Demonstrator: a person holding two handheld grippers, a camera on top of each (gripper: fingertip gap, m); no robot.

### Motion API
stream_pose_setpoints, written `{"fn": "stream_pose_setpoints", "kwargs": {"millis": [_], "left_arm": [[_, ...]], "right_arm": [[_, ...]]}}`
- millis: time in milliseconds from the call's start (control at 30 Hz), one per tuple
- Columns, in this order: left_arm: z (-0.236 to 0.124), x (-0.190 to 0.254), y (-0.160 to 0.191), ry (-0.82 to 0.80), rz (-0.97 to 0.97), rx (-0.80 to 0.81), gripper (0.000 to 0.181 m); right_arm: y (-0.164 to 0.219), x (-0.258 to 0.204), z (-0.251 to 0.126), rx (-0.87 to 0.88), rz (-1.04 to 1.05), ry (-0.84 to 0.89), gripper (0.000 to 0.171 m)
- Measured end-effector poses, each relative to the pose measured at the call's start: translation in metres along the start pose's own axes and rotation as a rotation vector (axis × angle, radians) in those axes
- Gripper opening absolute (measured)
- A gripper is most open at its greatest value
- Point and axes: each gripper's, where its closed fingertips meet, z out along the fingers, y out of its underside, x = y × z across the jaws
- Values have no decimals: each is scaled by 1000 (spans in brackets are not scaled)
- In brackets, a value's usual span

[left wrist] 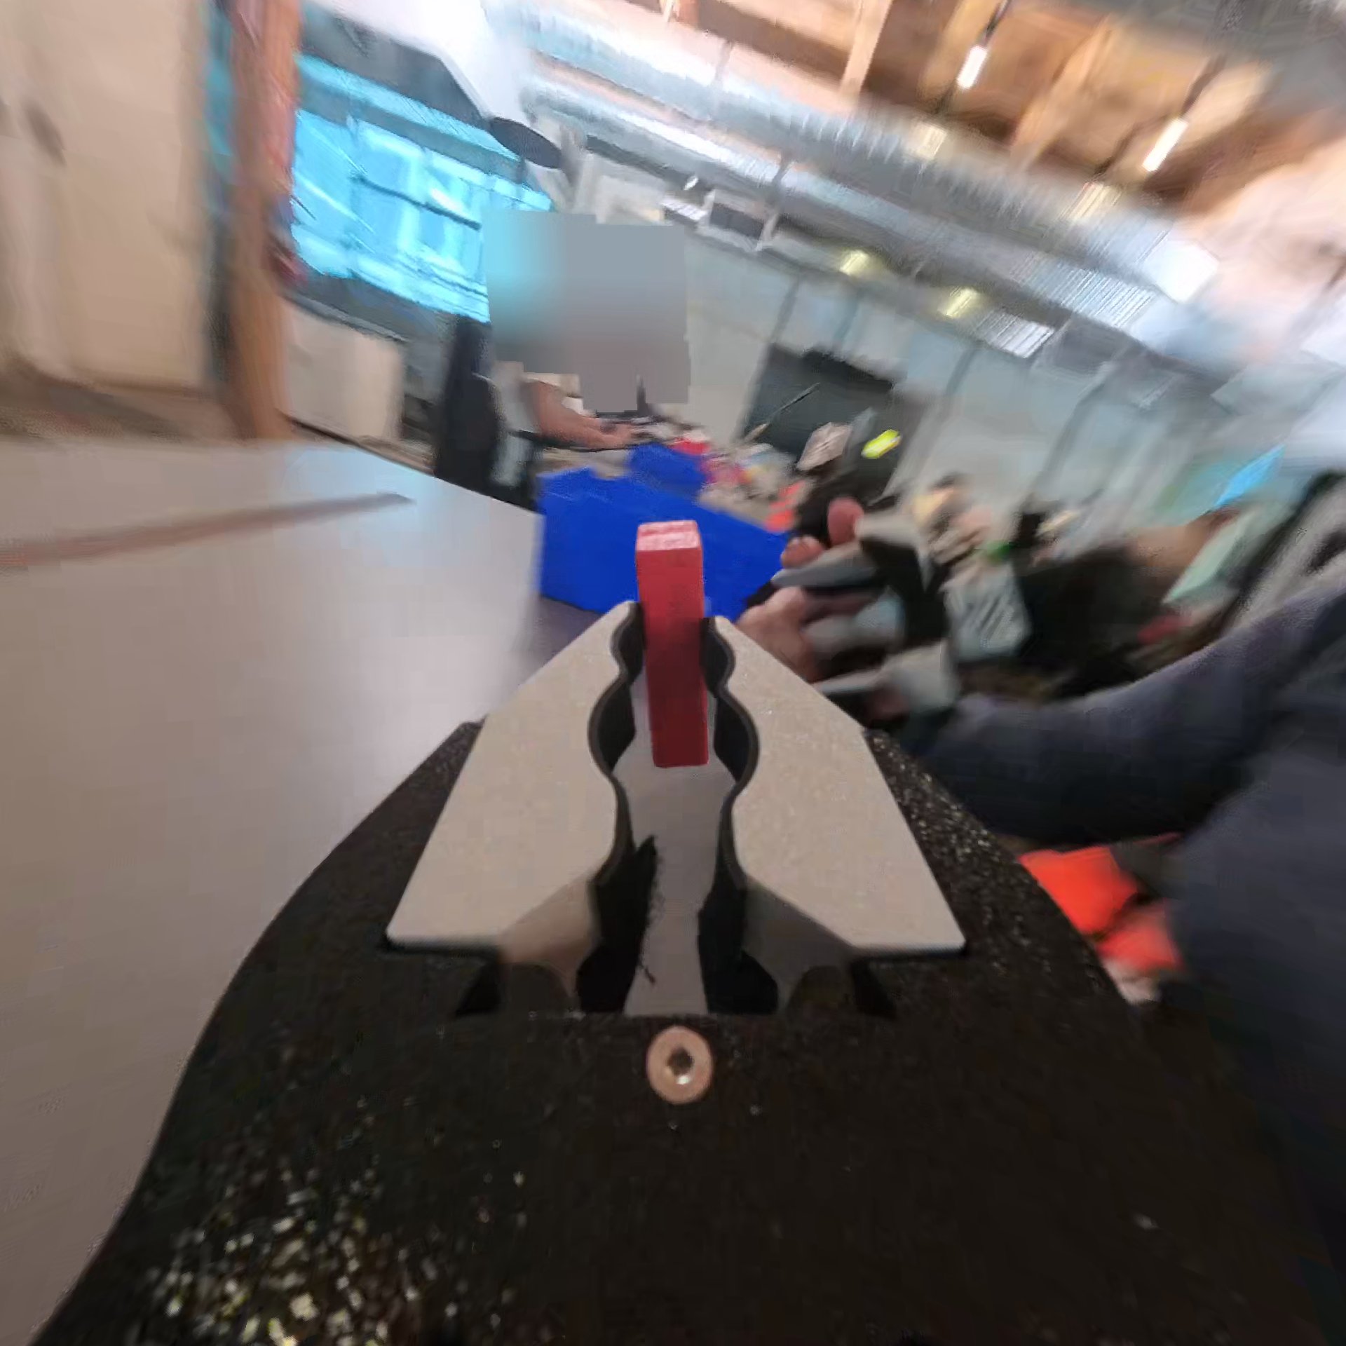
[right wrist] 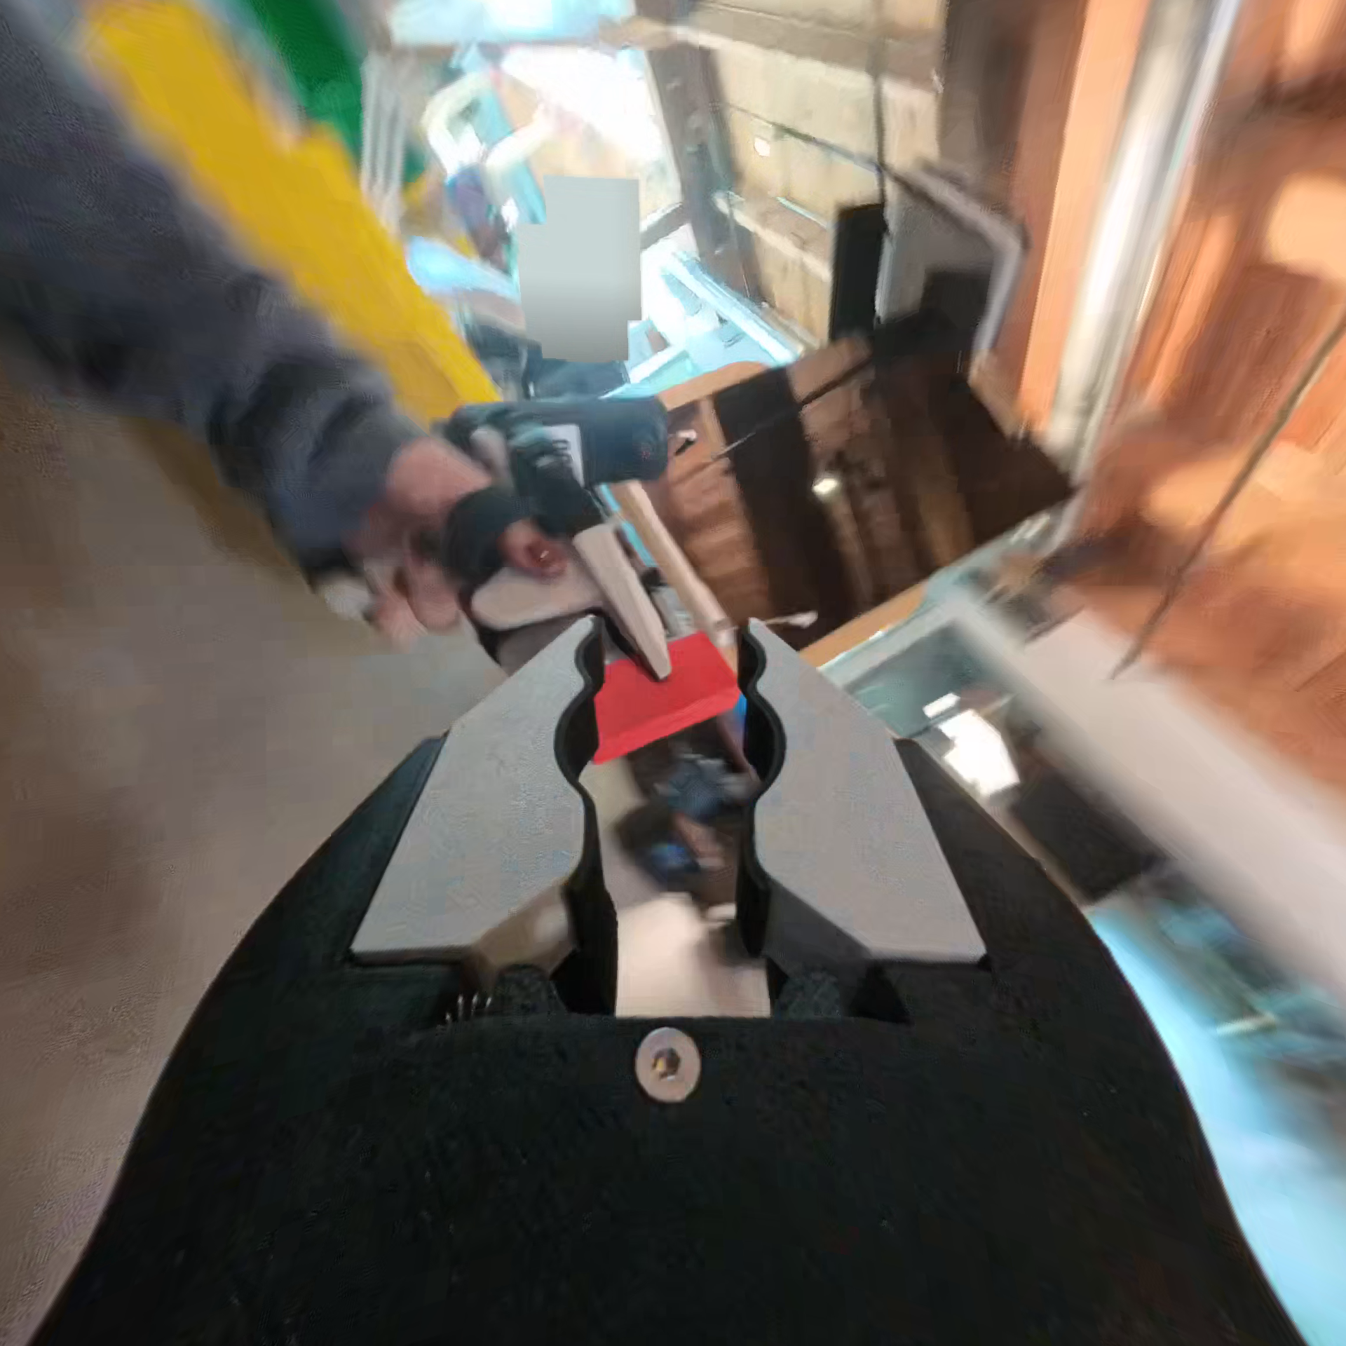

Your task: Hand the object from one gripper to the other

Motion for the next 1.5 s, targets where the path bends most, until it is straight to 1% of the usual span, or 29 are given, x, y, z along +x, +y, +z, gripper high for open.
{"fn": "stream_pose_setpoints", "kwargs": {"millis": [33,100,133,167,200,233,267,333,433,467,533,567,600,633,700,733,767,833,900,933,967,1000,1067,1133,1167,1233,1300,1400,1500], "left_arm": [[-2,-3,-1,-77,200,-22,13],[-2,5,-3,-175,652,-53,14],[-1,7,-2,-231,844,-79,14],[1,8,0,-280,1004,-117,14],[3,9,3,-323,1151,-148,14],[5,10,8,-352,1310,-200,14],[8,11,13,-382,1456,-237,13],[11,9,22,-434,1678,-315,14],[13,3,32,-475,1929,-425,14],[14,1,34,-478,1987,-449,13],[15,4,34,-486,2059,-453,14],[15,5,34,-484,2055,-448,14],[16,5,34,-479,2012,-428,15],[16,4,34,-485,1921,-413,17],[14,-5,26,-549,1642,-379,29],[12,-10,23,-551,1506,-373,37],[10,-13,21,-532,1377,-359,50],[6,-16,17,-487,1113,-301,59],[7,-13,20,-367,815,-257,65],[8,-9,19,-305,655,-225,71],[10,-1,21,-206,505,-205,72],[10,3,21,-142,364,-186,74],[10,4,24,-60,66,-186,77],[10,0,25,-15,-234,-176,84],[10,1,25,27,-347,-159,86],[9,3,19,98,-514,-97,81],[9,8,16,158,-616,-70,71],[11,15,21,203,-678,-96,51],[11,18,15,226,-680,-61,31]], "right_arm": [[5,7,1,-1,237,-30,35],[21,13,6,-37,720,-108,36],[30,11,9,-58,947,-158,45],[37,10,10,-71,1157,-194,51],[44,9,11,-71,1352,-224,52],[45,8,10,-37,1529,-273,57],[50,8,9,-32,1686,-293,56],[55,-1,6,-50,1877,-375,55],[54,-16,5,-84,1993,-481,50],[56,-17,5,-89,2005,-478,38],[60,-20,5,-113,1993,-467,25],[60,-19,4,-115,1983,-470,19],[60,-19,3,-114,1962,-469,18],[60,-18,3,-117,1929,-457,18],[63,-14,3,-122,1837,-416,17],[65,-10,2,-121,1785,-389,17],[67,-5,1,-122,1729,-357,17],[71,5,-3,-133,1579,-293,17],[75,10,-8,-179,1353,-249,17],[76,10,-10,-209,1200,-238,17],[76,7,-13,-238,1027,-240,17],[75,3,-15,-257,831,-243,17],[71,0,-16,-267,340,-198,16],[66,7,-14,-293,-151,-78,17],[64,8,-13,-308,-356,-34,16],[61,1,-10,-328,-664,-16,16],[58,-6,-5,-331,-848,-11,16],[58,-1,-2,-373,-1022,50,16],[57,-6,-1,-366,-1072,39,16]]}}
